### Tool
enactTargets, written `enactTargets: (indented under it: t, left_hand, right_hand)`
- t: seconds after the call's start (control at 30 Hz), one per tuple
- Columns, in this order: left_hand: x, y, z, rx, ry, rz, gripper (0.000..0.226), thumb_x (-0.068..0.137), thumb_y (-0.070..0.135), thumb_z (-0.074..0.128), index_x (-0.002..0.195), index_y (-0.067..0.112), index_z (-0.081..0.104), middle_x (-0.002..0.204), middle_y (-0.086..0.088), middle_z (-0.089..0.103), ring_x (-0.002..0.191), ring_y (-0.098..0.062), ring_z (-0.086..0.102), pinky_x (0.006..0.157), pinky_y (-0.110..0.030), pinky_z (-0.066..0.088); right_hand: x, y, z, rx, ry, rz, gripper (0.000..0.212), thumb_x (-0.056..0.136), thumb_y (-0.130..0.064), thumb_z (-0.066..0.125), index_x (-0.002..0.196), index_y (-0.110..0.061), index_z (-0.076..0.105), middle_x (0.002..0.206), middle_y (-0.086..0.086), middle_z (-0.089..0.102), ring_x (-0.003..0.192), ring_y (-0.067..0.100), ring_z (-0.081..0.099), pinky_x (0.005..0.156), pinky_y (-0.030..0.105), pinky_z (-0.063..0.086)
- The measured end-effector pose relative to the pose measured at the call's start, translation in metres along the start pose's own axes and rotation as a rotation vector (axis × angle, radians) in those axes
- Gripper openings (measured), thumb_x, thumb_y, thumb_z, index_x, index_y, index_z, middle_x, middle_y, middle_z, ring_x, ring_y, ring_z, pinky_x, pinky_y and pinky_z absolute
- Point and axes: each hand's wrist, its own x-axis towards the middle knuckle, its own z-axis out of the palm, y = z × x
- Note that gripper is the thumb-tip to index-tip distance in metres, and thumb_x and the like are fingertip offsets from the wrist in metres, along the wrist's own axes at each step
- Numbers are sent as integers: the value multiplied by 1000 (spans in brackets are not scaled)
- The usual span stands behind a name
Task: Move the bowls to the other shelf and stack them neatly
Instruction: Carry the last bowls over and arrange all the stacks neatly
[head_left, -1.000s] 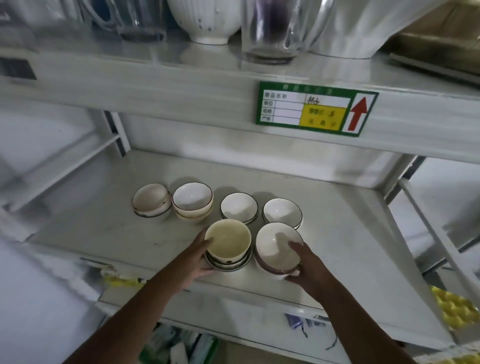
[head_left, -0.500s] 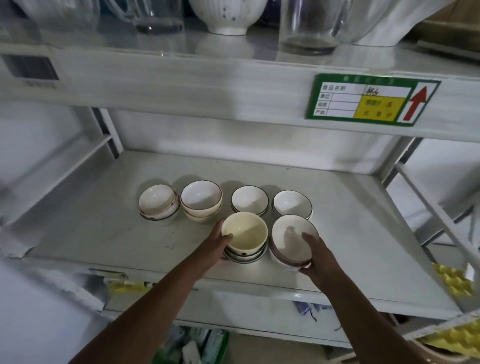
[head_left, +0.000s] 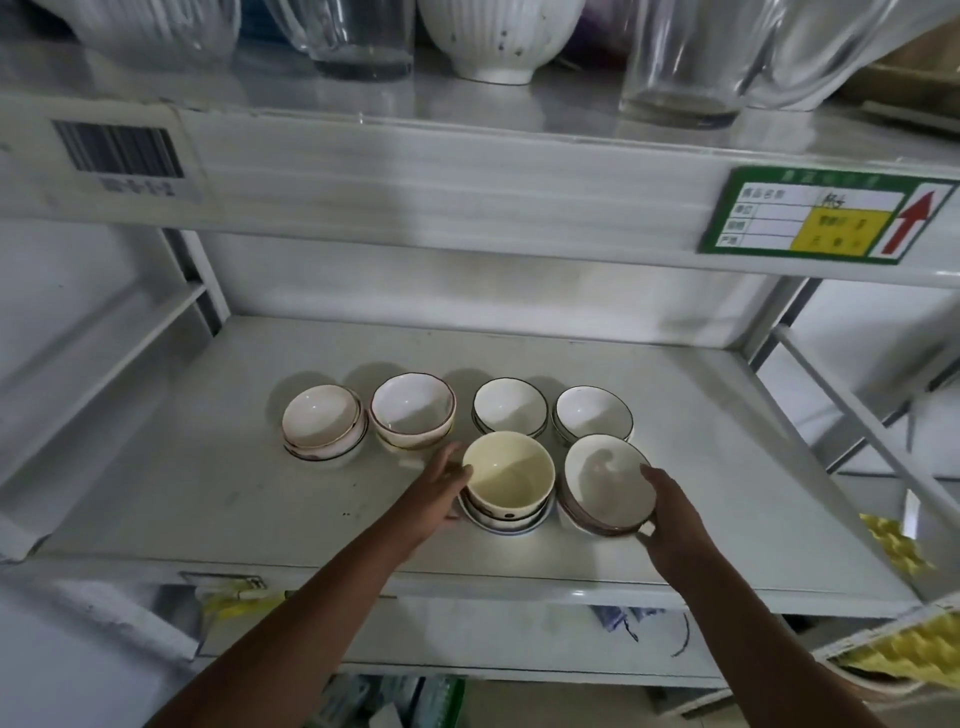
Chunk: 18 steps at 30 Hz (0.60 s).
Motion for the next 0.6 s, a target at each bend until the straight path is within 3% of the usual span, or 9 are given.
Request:
enactTargets:
  t: [0.07, 0.13, 0.17, 0.23, 0.33, 0.4, 0.5, 0.6]
  left_hand:
    - [1, 3, -13, -38, 94, -2, 29, 97, 31, 52, 125, 29, 47, 117, 4, 55, 111, -22, 58, 91, -48, 51]
    - [3, 6, -26, -124, 192, -38, 21, 99, 27, 50, 118, 19, 48, 118, -6, 55, 103, -28, 60, 87, -47, 50]
    - [4, 8, -32, -156, 229, -55, 21, 99, 27, 50, 118, 18, 45, 119, -9, 53, 101, -30, 60, 85, -46, 50]
    - [6, 11, -44, -196, 293, -68, 27, 99, 29, 50, 122, 17, 42, 119, -11, 50, 99, -31, 58, 81, -45, 51]
    - [9, 14, -57, -230, 346, -51, 44, 95, 39, 53, 132, 20, 39, 120, -8, 49, 99, -28, 56, 75, -42, 53]
    - [11, 14, -62, -219, 348, -37, 50, 92, 43, 51, 138, 32, 36, 125, -3, 50, 103, -27, 55, 79, -42, 53]
    - [15, 14, -65, -225, 347, -57, 53, 87, 48, 52, 138, 41, 35, 123, 5, 50, 107, -27, 53, 91, -45, 50]
    - [19, 13, -60, -281, 358, -75, 43, 96, 42, 49, 137, 40, 38, 109, 13, 51, 109, -26, 53, 84, -42, 51]
  right_hand:
    - [-3, -13, 7, -137, 100, -152, 5, 95, -24, 58, 99, -27, 60, 124, 5, 54, 129, 34, 47, 87, 33, 36]
    - [-6, -33, 20, -283, 208, -288, 19, 96, -20, 57, 114, -21, 63, 134, 7, 55, 123, 26, 52, 94, 32, 39]
    - [-5, -42, 29, -274, 224, -340, 27, 95, -18, 57, 122, -18, 61, 134, 7, 57, 120, 23, 55, 99, 33, 41]
    - [-10, -62, 55, -261, 138, -444, 30, 91, -21, 59, 121, -20, 62, 123, 7, 65, 111, 21, 61, 100, 38, 45]
    - [-13, -83, 117, -133, -191, -325, 9, 97, -16, 55, 101, -17, 62, 98, 11, 66, 87, 23, 64, 80, 32, 48]
    - [-21, -92, 163, -145, -342, -146, 18, 101, -7, 47, 89, -16, 57, 86, 9, 58, 74, 19, 57, 68, 26, 44]
    - [-15, -77, 213, -581, -447, -90, 22, 100, -9, 45, 82, -20, 52, 80, 3, 48, 70, 18, 48, 59, 18, 41]
    - [-4, -55, 238, -784, -393, -66, 13, 95, -20, 47, 86, -14, 53, 82, 6, 50, 76, 23, 48, 67, 28, 42]
